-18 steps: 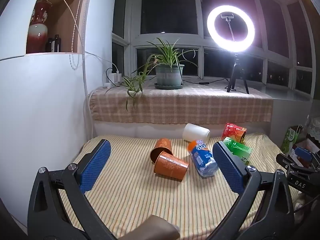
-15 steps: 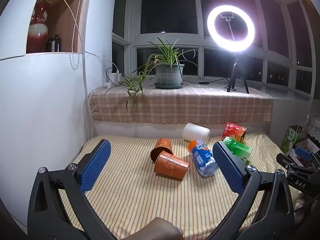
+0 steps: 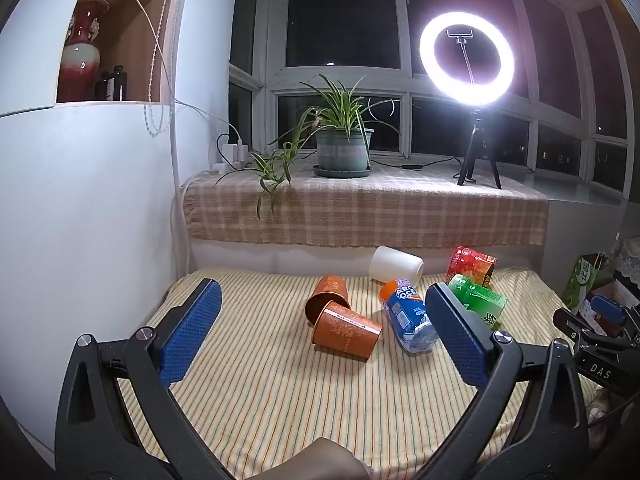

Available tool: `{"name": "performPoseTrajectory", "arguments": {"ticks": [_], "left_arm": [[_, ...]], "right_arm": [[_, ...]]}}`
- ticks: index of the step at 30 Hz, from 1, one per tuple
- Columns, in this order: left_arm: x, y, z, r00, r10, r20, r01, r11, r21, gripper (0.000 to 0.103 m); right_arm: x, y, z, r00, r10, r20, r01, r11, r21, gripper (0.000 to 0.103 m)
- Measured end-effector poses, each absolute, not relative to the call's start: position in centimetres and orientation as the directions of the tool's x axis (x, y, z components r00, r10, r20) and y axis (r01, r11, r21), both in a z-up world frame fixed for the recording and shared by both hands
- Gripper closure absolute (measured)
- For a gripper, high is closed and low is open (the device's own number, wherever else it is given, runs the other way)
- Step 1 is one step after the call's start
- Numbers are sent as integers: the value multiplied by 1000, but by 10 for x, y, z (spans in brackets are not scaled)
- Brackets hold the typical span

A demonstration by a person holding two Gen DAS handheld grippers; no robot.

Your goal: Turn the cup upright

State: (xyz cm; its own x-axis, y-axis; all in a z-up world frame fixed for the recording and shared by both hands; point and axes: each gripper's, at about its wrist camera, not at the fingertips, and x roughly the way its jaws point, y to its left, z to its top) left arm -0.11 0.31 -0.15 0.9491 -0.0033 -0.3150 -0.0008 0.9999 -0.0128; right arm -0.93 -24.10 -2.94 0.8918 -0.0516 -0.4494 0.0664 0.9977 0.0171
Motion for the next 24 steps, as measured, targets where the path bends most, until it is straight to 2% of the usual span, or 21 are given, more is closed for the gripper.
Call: {"name": "performPoseTrajectory", "arguments": {"ticks": [24], "left_arm": [[-1,10,-6,948,-3,-320,0,1000,-12,0]], "right_arm": [[-7,-239,-33,888,-53,-457,65,998,11,19]]}}
